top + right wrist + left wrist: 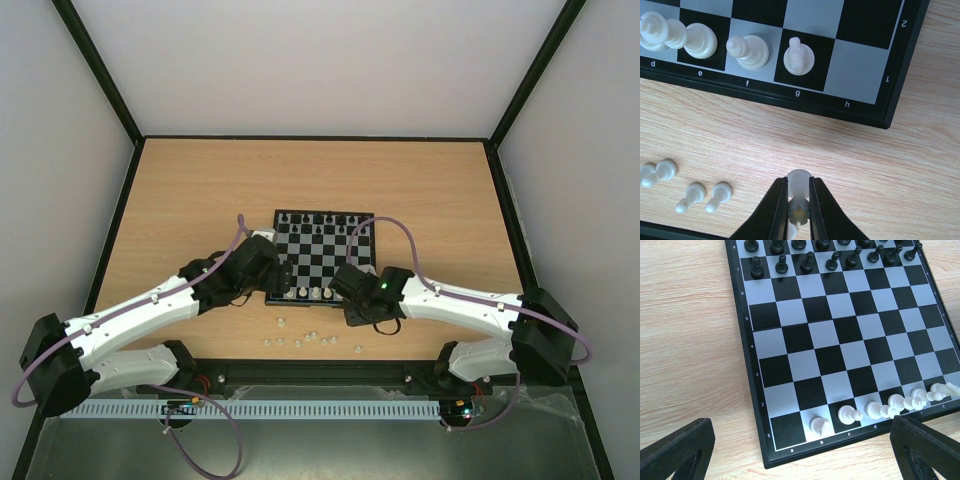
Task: Set up the chess pieces on the board
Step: Pick up the chess piece at the center of the board.
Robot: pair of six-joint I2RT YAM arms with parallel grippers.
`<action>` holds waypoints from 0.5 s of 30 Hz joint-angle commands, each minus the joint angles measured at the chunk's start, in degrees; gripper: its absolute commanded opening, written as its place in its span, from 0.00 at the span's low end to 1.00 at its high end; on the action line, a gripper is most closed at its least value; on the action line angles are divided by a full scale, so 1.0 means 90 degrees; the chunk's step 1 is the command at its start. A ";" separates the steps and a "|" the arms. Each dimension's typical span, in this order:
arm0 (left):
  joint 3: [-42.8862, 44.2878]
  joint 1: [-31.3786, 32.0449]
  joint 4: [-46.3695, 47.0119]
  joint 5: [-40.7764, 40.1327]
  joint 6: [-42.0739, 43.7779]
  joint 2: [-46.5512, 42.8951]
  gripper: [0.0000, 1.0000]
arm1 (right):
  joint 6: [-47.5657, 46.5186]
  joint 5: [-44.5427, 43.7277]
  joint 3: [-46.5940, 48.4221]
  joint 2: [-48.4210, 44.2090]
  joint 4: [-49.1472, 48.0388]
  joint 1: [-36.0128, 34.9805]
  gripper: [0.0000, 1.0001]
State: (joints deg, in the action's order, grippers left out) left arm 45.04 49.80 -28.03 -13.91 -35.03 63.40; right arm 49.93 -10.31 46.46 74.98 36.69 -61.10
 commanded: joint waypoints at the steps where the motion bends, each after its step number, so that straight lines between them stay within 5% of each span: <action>1: -0.0053 -0.0064 -0.0001 0.0003 0.0064 -0.0110 0.99 | -0.0190 -0.0164 0.0253 0.0068 0.0536 0.0113 0.09; 15: -0.0086 -0.0124 0.0009 0.0011 0.0086 -0.0171 0.99 | -0.1030 -0.0225 0.0635 0.0594 0.0635 0.0901 0.10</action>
State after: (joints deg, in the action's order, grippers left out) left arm 44.93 49.17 -27.94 -13.89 -34.89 62.65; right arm 43.83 -11.03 49.65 78.46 38.85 -54.57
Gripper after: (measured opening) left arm 0.991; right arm 0.103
